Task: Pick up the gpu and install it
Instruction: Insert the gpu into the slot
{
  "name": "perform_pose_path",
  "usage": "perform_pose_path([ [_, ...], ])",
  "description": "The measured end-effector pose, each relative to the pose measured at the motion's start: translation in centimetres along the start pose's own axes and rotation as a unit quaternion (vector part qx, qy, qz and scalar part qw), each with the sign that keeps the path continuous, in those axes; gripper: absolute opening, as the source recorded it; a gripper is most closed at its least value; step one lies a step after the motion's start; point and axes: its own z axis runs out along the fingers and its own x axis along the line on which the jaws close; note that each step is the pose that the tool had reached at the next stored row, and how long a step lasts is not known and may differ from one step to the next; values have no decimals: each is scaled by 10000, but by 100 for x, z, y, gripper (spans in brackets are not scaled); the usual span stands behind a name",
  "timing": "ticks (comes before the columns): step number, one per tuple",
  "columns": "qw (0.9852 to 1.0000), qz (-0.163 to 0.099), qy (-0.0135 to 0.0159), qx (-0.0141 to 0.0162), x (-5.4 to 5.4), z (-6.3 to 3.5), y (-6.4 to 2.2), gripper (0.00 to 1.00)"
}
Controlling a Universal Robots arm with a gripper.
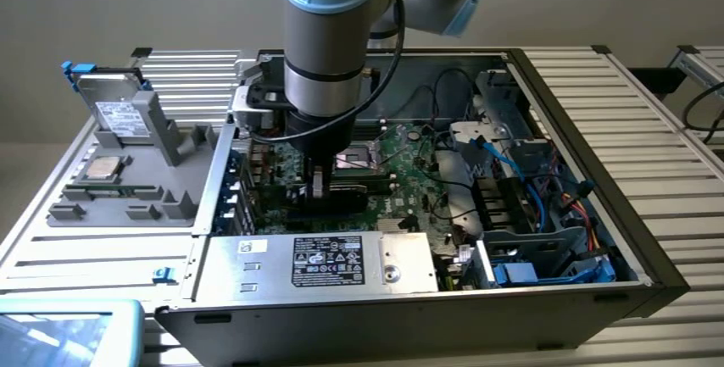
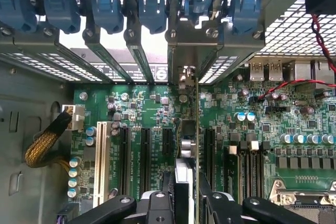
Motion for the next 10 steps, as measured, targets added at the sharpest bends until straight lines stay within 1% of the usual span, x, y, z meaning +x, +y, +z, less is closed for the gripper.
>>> perform_pose_path([
  [10,10000,2,-1,-2,0,6,0,29],
])
